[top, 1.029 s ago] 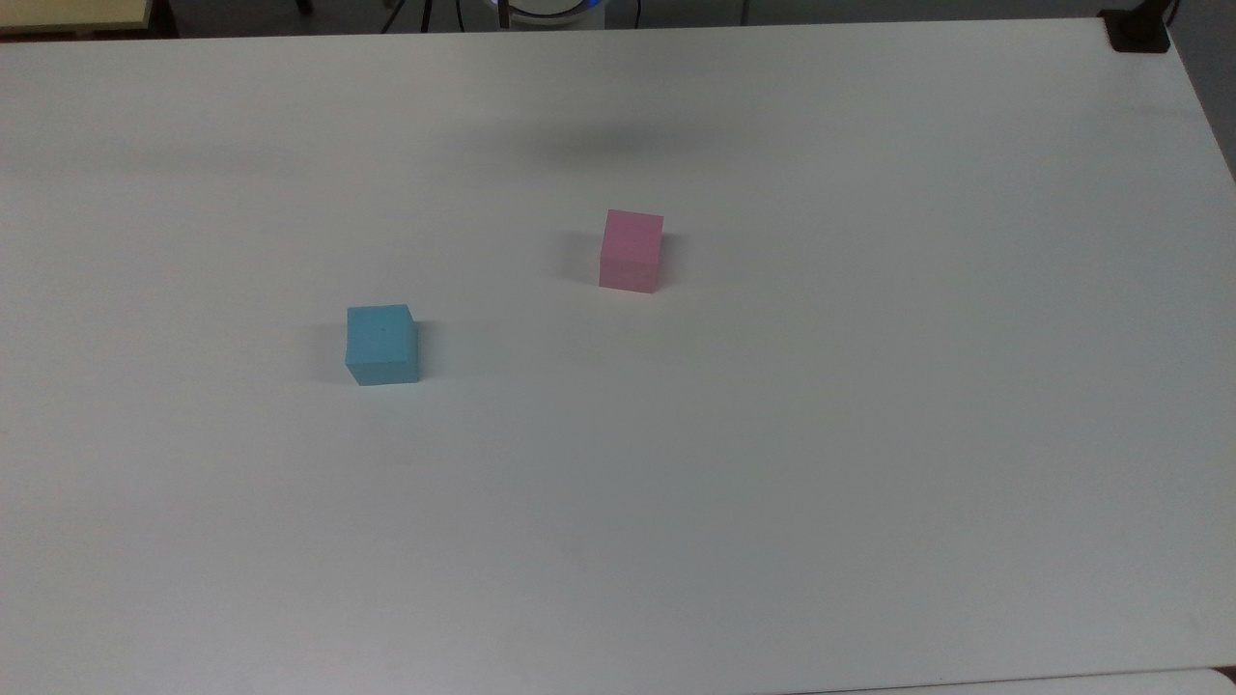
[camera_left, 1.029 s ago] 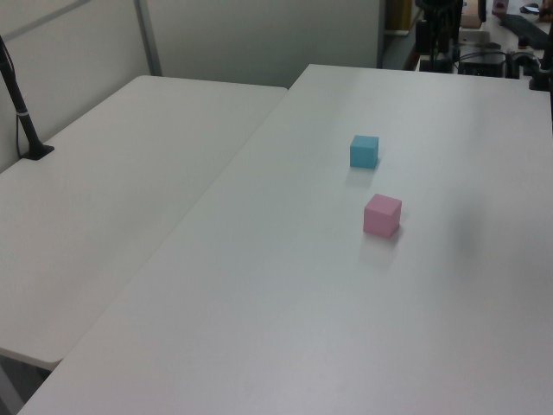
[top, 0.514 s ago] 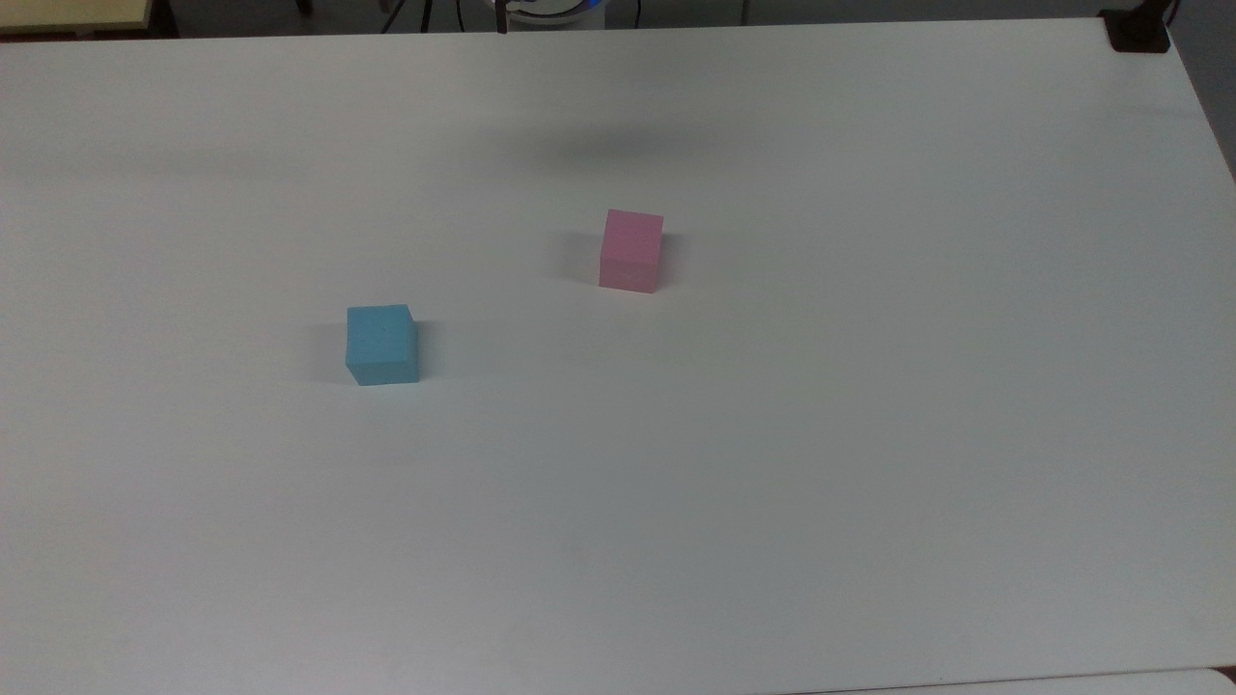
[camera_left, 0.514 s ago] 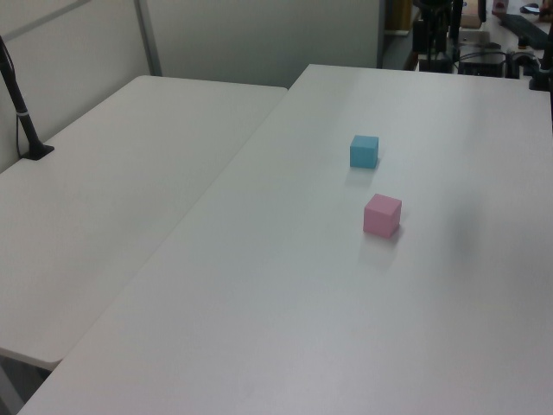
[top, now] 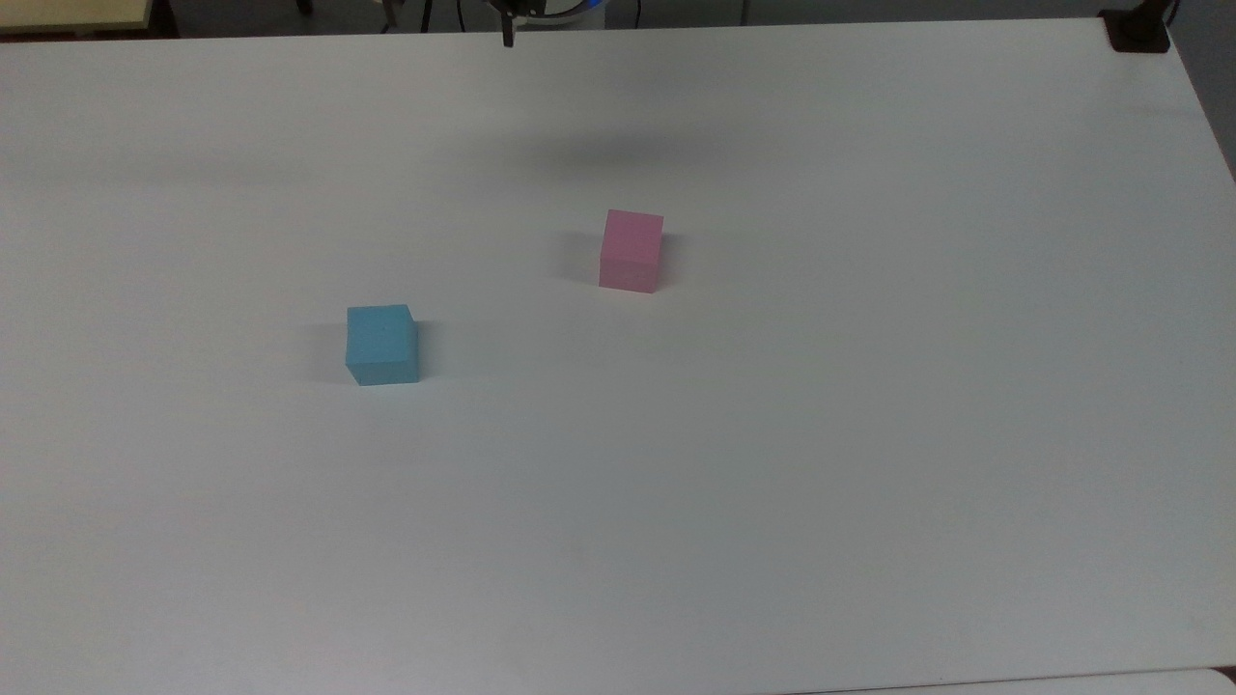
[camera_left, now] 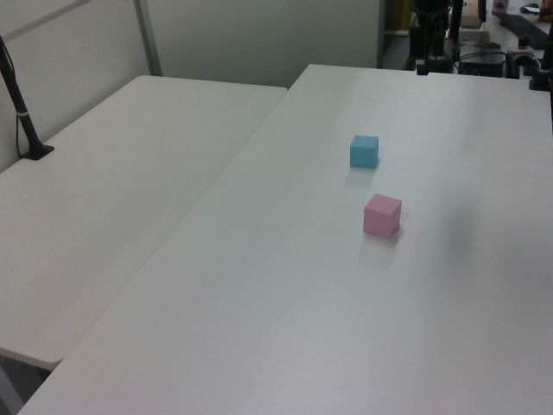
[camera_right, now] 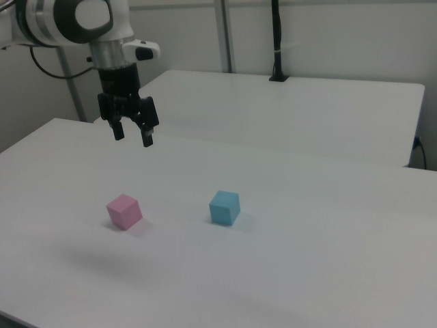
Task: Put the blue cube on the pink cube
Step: 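Move the open gripper down over the light-blue cube, then close the gripper on the light-blue cube and lift it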
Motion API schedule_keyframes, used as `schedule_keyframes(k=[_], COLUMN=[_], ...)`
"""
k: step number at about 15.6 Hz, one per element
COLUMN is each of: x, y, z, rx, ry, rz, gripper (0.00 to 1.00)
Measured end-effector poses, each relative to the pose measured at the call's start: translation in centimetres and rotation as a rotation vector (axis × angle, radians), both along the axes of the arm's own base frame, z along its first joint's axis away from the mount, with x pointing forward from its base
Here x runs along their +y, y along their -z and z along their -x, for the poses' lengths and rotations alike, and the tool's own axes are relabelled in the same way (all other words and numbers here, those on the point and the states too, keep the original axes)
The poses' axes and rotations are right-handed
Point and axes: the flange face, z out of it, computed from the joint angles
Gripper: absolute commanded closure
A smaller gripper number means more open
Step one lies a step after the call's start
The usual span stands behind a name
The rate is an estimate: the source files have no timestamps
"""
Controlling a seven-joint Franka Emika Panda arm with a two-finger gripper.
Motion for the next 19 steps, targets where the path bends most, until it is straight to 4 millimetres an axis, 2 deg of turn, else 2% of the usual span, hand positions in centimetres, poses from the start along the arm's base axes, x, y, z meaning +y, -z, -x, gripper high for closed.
schedule_keyframes(k=[5, 7, 9, 11, 13, 14, 15, 17, 19], x=[3.1, 3.6, 3.2, 1.2, -2.3, -4.7, -5.8, -7.1, -7.9], y=[3.2, 4.3, 5.6, 7.0, 8.7, 9.8, 10.4, 11.9, 14.8], z=[-1.6, -2.4, -3.5, -4.9, -6.1, -6.8, -7.2, -8.1, -9.5], rx=[0.049, 0.046, 0.029, 0.003, -0.008, -0.022, -0.033, -0.055, -0.065], ry=[-0.052, -0.060, -0.054, -0.057, -0.074, -0.077, -0.079, -0.087, -0.089], rz=[0.008, 0.010, 0.014, 0.019, 0.029, 0.041, 0.049, 0.063, 0.081], gripper=[0.00, 0.00, 0.00, 0.00, 0.00, 0.00, 0.00, 0.00, 0.00])
